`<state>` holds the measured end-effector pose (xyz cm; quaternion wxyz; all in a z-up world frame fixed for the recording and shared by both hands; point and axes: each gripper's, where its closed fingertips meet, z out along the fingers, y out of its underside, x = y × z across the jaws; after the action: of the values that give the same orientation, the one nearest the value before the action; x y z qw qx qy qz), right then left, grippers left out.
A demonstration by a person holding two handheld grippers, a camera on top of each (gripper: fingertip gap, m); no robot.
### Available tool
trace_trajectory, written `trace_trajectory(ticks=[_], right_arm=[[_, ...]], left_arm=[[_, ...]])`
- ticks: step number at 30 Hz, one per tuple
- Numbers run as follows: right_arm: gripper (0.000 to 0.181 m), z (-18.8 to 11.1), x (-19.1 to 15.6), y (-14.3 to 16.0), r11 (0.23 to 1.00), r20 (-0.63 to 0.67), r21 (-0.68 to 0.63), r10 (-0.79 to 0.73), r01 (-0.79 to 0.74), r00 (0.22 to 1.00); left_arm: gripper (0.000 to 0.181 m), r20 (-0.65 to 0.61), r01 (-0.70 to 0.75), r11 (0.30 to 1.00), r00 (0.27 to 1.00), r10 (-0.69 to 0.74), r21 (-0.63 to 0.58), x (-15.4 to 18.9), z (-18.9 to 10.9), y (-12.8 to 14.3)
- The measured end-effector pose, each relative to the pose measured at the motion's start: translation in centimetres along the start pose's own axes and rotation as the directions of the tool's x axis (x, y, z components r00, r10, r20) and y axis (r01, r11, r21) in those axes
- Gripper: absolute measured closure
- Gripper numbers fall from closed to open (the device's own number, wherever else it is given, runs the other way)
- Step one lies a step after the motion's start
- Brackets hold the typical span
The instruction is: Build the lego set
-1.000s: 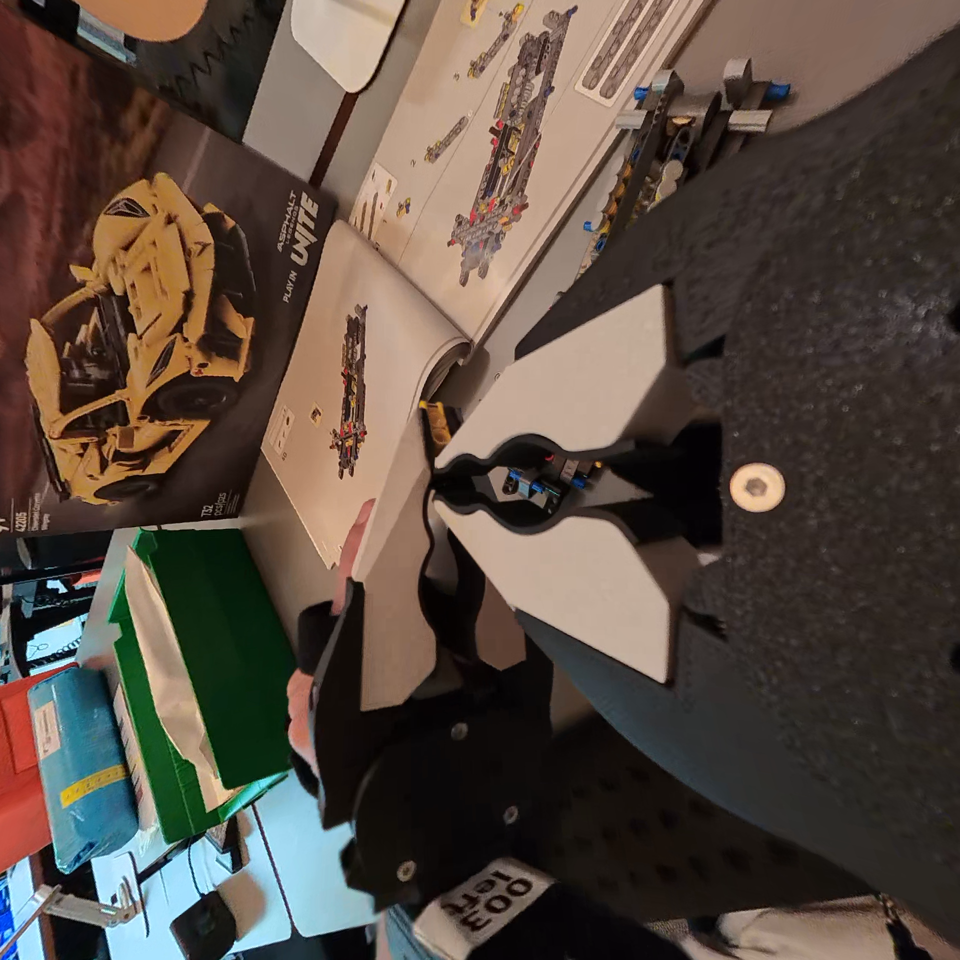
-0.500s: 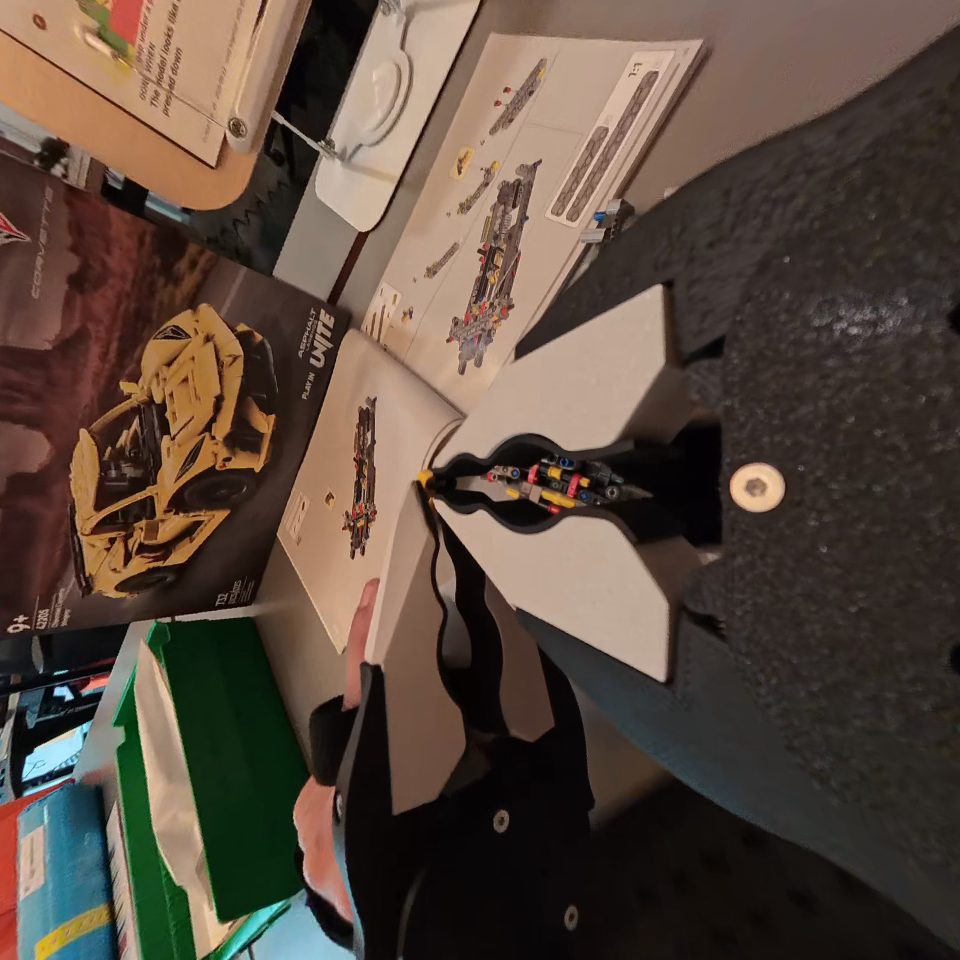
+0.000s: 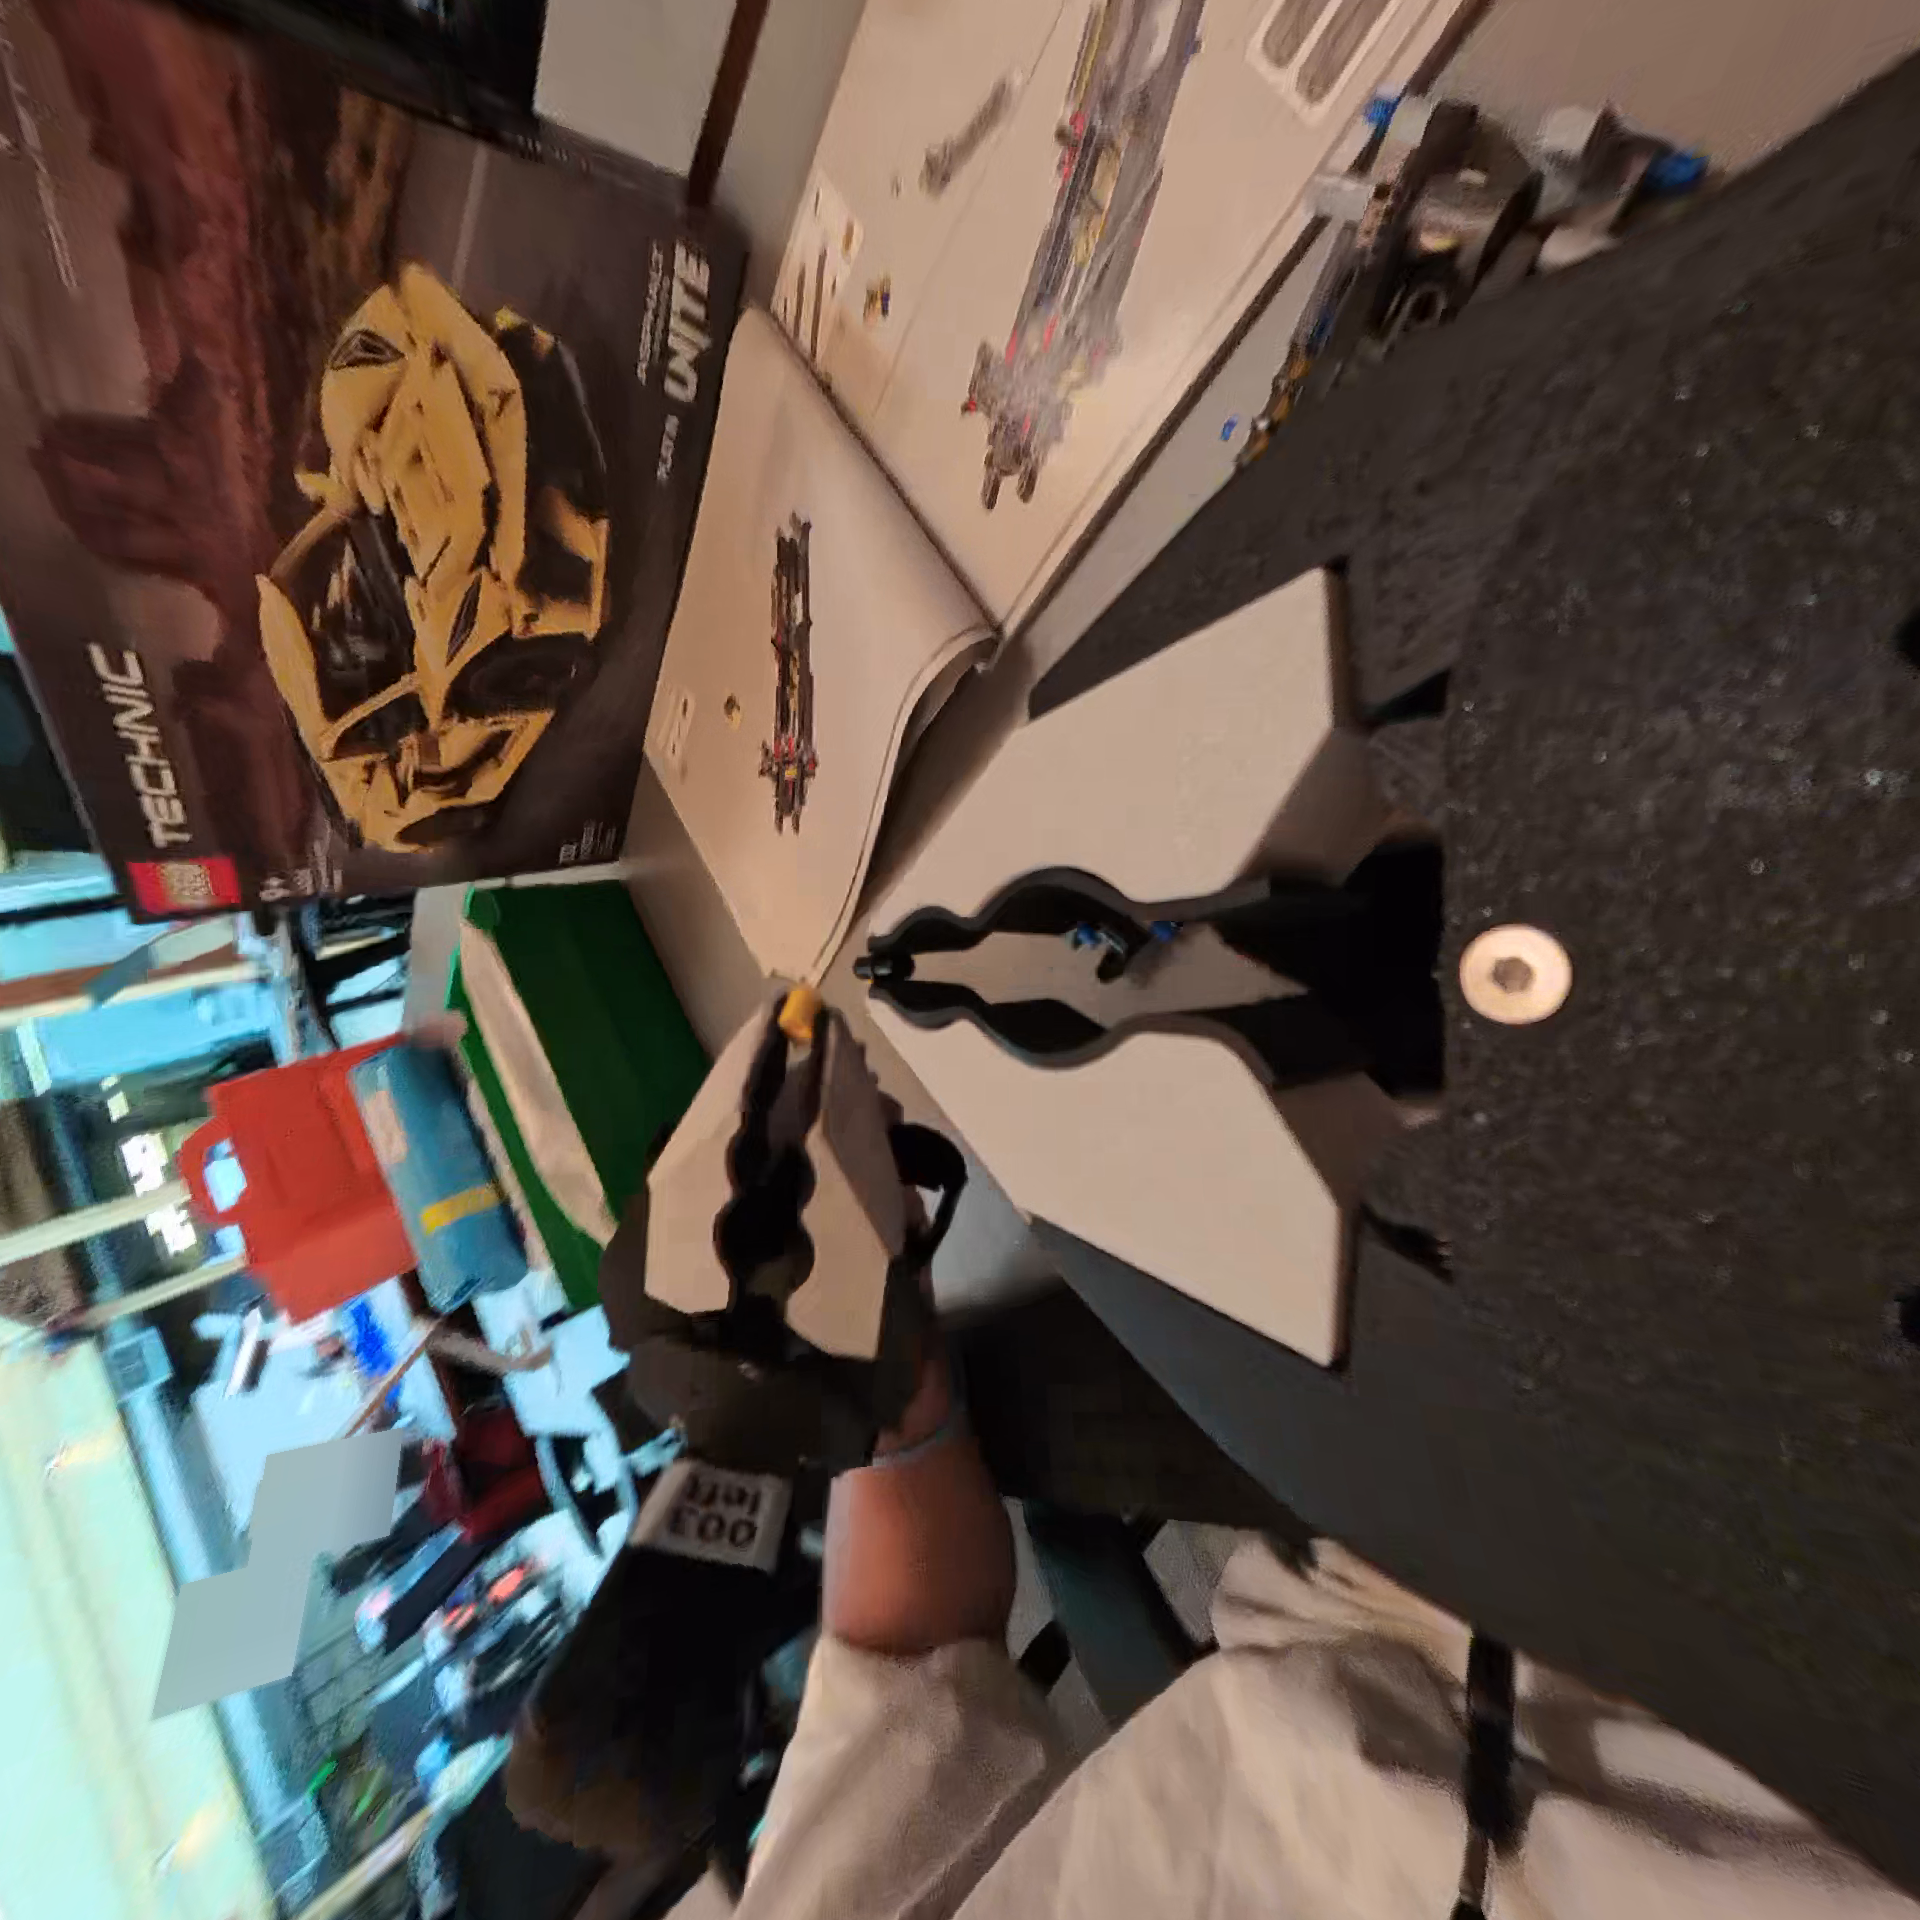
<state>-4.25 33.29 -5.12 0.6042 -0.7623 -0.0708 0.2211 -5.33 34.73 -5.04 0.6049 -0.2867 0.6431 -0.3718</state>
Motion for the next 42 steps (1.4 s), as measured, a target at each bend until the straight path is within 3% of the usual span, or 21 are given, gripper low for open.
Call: trace_trajectory(ticks=[2, 4, 14, 32, 34, 37, 40, 42], right_arm=[[0.178, 0.3, 0.1, 0.7, 0.999, 0.043, 0.012, 0.039, -0.039, 0.998], [0.178, 0.3, -1.1, -0.2, 0.987, 0.150, 0.075, 0.129, -0.141, 0.980], [0.178, 0.4, -2.4, 0.1, 0.967, 0.262, 0.023, 0.238, -0.252, 0.935], [0.177, 1.0, -2.0, 1.5, 0.972, 0.203, -0.064, 0.234, -0.225, 0.951], [0.178, 0.5, -1.5, 1.3, 0.982, 0.165, -0.067, 0.184, -0.175, 0.969], [0.178, -0.3, -1.0, 1.0, 0.989, 0.097, -0.142, -0.021, 0.035, 0.995], [0.178, -0.9, -3.0, -0.2, 0.919, 0.158, -0.148, -0.343, 0.365, 0.926], [0.178, -0.9, -3.9, -1.0, 0.868, 0.175, -0.148, -0.449, 0.474, 0.876]], left_arm=[[0.175, -0.096, 0.178, 0.981, 0.981, -0.170, 0.081, 0.2, -0.5, -1.4], [0.175, -0.135, 0.222, 0.970, 0.969, -0.207, 0.103, 0.2, -0.8, -1.8], [0.175, -0.152, 0.057, 0.993, 0.988, -0.041, 0.104, 1.8, -0.8, -1.7], [0.175, -0.103, -0.089, 0.996, 0.991, 0.087, -0.011, 2.1, 0.0, 0.6], [0.175, -0.105, -0.058, 0.998, 0.993, 0.057, -0.007, 1.8, 0.0, 0.6], [0.175, -0.196, 0.151, 0.986, 0.971, -0.135, 0.069, 1.7, -0.6, -1.0], [0.175, -0.349, 0.396, 0.910, 0.876, -0.333, 0.126, 1.6, -1.5, -2.9], [0.175, -0.471, 0.514, 0.848, 0.784, -0.404, 0.129, 2.2, -2.2, -3.9]])
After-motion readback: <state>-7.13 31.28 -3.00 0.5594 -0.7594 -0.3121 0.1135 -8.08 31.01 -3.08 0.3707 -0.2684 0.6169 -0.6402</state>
